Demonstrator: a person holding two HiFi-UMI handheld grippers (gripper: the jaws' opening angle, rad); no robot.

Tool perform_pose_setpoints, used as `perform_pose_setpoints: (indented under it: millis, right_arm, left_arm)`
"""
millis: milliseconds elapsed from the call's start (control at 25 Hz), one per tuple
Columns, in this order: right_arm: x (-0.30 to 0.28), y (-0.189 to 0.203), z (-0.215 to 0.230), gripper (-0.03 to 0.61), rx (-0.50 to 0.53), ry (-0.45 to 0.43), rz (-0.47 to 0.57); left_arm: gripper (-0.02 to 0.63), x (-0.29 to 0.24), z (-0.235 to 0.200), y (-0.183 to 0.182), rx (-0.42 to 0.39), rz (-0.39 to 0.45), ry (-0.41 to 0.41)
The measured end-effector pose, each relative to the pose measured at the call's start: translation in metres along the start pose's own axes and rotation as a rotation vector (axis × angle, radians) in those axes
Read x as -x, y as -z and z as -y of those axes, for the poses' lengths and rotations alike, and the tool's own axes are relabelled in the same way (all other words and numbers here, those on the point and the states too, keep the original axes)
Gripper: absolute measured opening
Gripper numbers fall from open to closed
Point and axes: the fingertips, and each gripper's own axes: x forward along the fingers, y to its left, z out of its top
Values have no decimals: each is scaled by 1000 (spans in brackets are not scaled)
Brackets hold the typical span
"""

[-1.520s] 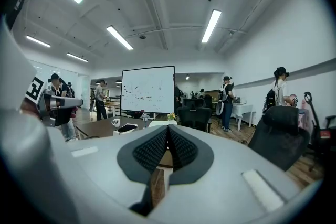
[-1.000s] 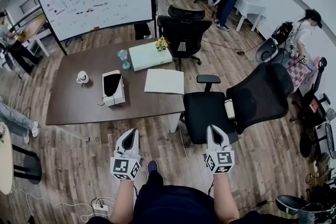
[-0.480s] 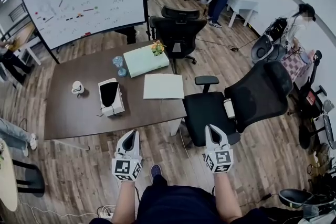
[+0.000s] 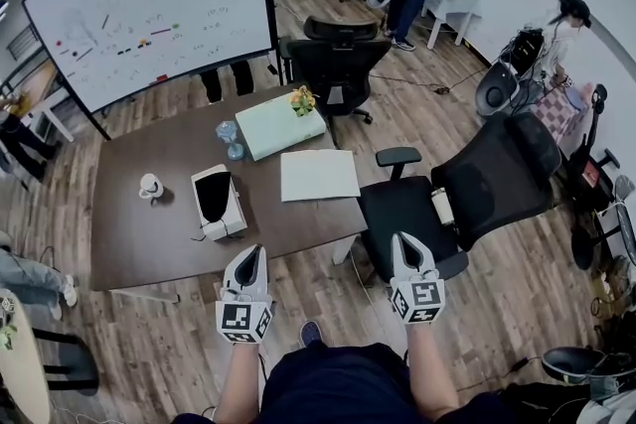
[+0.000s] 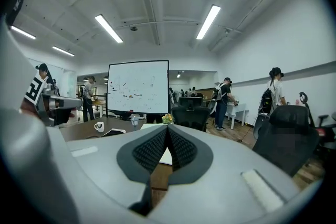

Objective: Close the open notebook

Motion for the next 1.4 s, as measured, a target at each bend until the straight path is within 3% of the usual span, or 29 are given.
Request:
perform_pose_setpoints:
  millis: [720, 1080, 1400]
  right_arm:
    - [-64, 7, 7, 5, -34, 37, -14]
    - [-122, 0, 27, 5, 6, -12, -10]
    - [-158, 3, 43, 5, 6, -36, -15]
  left_arm:
    - [-9, -67, -34, 11, 5, -40, 61]
    - [-8, -110, -44, 14, -6, -25, 46]
    - [-6, -139, -50, 6, -19, 38, 41]
